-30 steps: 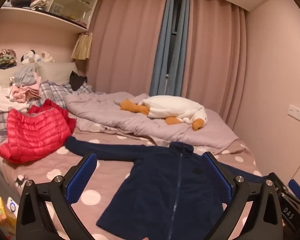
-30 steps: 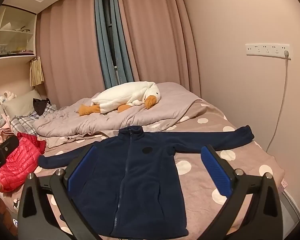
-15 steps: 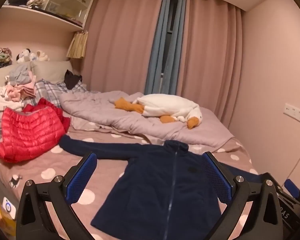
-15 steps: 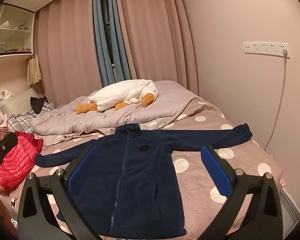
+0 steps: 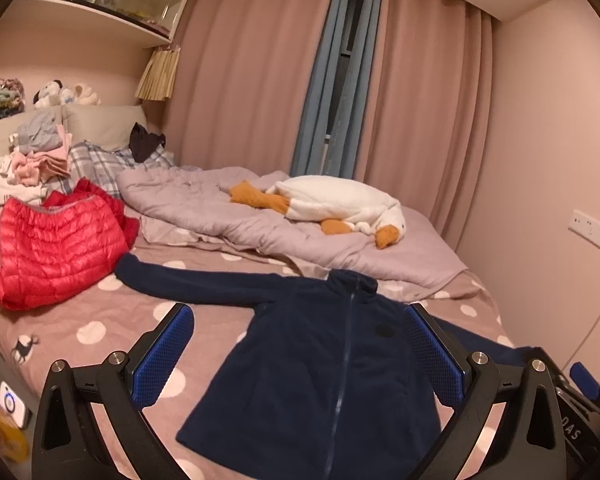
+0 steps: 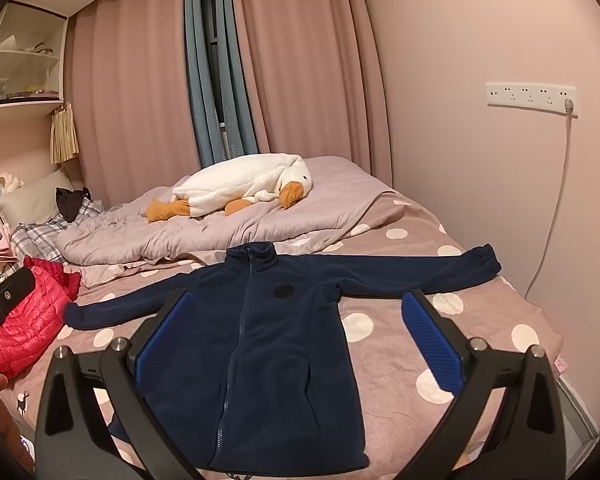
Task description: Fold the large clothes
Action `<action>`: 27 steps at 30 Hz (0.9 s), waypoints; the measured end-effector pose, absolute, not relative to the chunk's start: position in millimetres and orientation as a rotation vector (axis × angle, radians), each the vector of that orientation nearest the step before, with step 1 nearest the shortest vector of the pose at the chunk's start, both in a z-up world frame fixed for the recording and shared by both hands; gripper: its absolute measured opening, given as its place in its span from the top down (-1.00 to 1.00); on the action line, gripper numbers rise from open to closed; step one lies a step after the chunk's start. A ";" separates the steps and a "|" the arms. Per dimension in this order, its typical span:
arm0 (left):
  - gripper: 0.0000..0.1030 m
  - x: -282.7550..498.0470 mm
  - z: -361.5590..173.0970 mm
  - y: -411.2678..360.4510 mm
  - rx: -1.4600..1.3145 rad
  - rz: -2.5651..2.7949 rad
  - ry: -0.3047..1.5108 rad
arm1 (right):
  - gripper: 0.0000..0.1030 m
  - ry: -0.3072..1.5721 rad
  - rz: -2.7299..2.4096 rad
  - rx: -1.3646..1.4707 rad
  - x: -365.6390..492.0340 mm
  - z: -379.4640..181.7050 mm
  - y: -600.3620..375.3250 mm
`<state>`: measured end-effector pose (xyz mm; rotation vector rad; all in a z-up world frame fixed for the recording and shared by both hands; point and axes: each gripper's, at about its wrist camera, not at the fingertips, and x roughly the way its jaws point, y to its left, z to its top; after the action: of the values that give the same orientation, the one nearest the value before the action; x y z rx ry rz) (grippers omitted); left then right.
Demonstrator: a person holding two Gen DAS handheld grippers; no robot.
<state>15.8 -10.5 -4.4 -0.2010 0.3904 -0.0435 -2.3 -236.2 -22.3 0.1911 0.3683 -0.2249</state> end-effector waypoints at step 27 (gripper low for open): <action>-1.00 1.9 -8.1 -0.6 -0.226 -0.060 0.401 | -1.00 0.370 -0.228 0.166 -14.7 -16.0 -230.8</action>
<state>1.9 -0.6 -8.1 -0.2265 0.4013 -0.0598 -14.7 -230.8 -16.0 0.1660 0.3699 -0.2278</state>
